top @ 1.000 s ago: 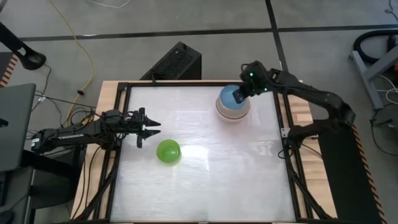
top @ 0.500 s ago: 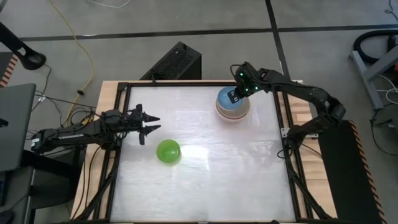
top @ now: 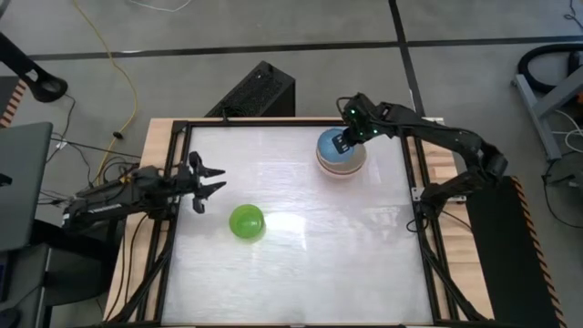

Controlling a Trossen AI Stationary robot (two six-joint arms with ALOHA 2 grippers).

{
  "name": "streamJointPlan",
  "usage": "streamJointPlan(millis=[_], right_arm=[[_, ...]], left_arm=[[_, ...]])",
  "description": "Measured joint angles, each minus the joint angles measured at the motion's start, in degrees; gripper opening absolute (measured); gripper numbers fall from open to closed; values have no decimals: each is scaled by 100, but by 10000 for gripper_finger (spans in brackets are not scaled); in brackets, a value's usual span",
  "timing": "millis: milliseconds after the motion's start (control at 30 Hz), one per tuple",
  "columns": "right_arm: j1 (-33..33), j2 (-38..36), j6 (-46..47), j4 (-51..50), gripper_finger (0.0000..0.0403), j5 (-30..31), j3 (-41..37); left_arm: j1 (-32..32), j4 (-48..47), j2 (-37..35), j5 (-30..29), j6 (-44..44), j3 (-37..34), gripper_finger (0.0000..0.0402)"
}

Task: Nest bowls inside each other
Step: Stack the blue bowl on the gray bowl

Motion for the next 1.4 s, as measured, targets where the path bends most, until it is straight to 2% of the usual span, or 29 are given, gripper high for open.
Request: streamJointPlan(millis=[233,400,600,1133,1400], right_arm=[[-24,11,126,18,20,7,-21],[-24,10,371,40,20,8,-338],[-28,11,612,209,20,468,-585],[-197,13,894,1042,20,629,-1264],[-208,13,905,1075,20,756,-1397]], left_arm=[[-4,29,-4,-10,15,-73,158],[0,-29,-20,-66,2,-182,158],[0,23,-20,-175,-94,-195,158],[0,166,-20,-171,-390,-195,158],[0,134,-20,-173,-383,-195,158]])
